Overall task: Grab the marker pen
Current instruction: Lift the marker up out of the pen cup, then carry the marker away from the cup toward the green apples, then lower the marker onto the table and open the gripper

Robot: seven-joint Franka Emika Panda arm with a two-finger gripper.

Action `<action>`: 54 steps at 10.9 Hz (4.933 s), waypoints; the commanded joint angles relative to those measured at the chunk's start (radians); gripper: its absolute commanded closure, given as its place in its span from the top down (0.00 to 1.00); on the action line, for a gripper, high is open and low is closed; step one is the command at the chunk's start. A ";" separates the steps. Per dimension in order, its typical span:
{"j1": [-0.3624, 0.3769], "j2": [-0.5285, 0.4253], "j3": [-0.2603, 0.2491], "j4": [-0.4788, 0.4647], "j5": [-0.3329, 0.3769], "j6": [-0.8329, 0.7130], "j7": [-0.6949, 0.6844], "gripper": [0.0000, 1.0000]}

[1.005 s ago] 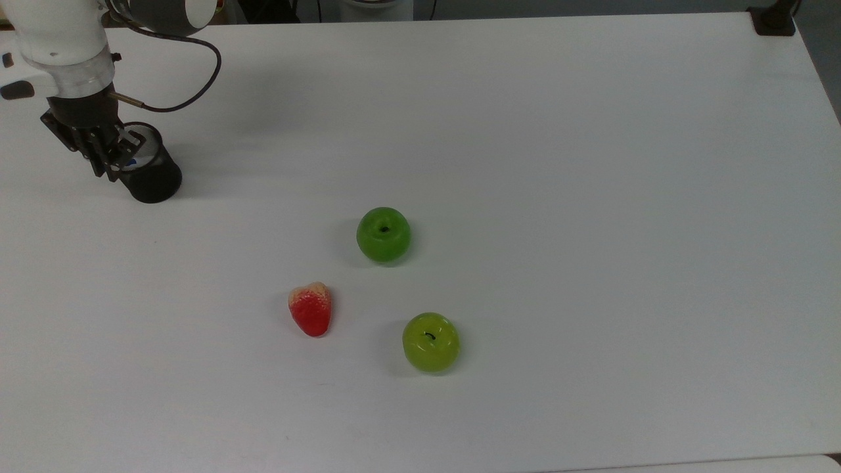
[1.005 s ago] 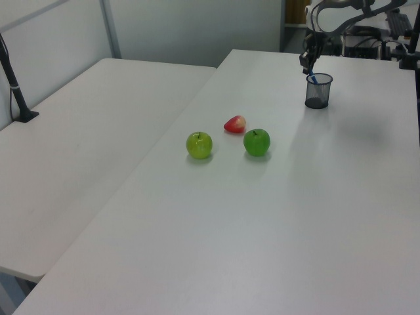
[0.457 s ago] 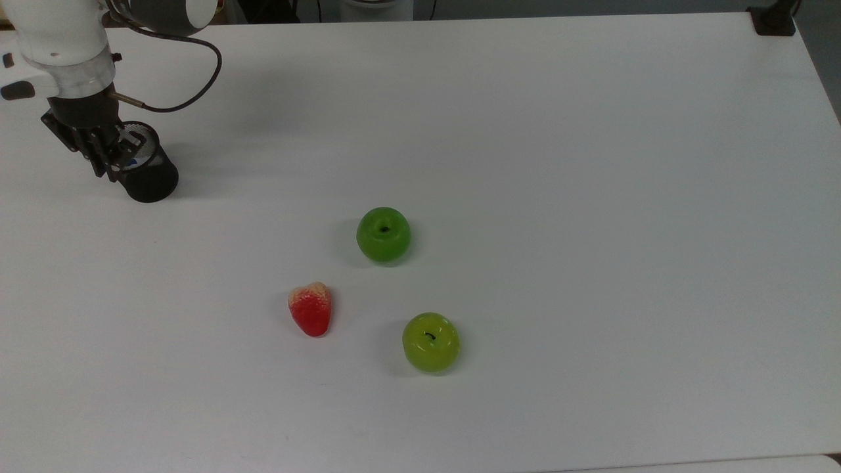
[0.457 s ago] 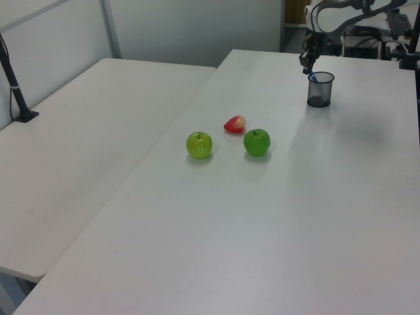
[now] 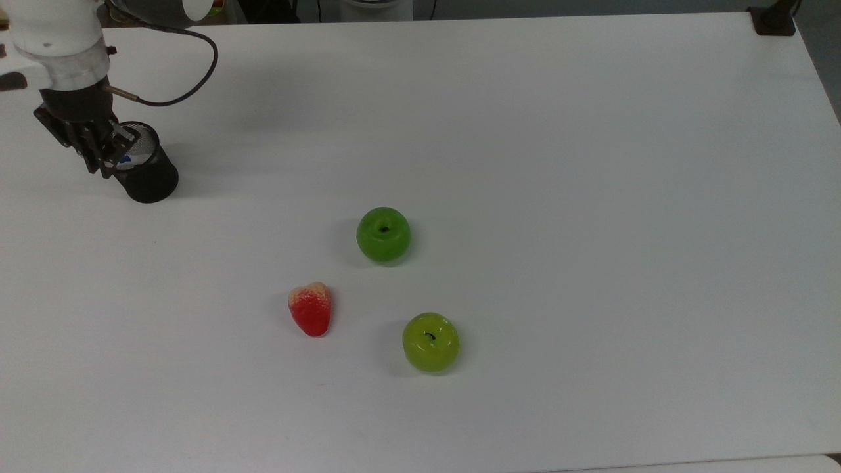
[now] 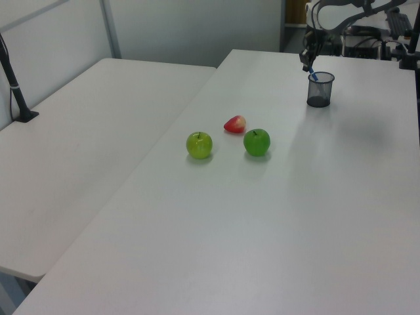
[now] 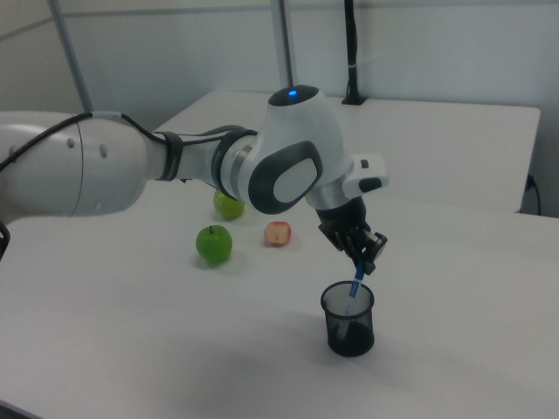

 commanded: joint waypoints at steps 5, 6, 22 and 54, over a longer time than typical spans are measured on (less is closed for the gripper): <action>0.004 -0.184 0.002 -0.019 0.020 -0.033 -0.001 0.00; 0.004 -0.204 0.004 -0.010 0.020 -0.035 0.000 0.00; 0.372 -0.218 0.099 0.005 0.080 -0.551 0.169 0.00; 0.509 -0.087 0.088 0.014 0.089 -0.497 0.169 1.00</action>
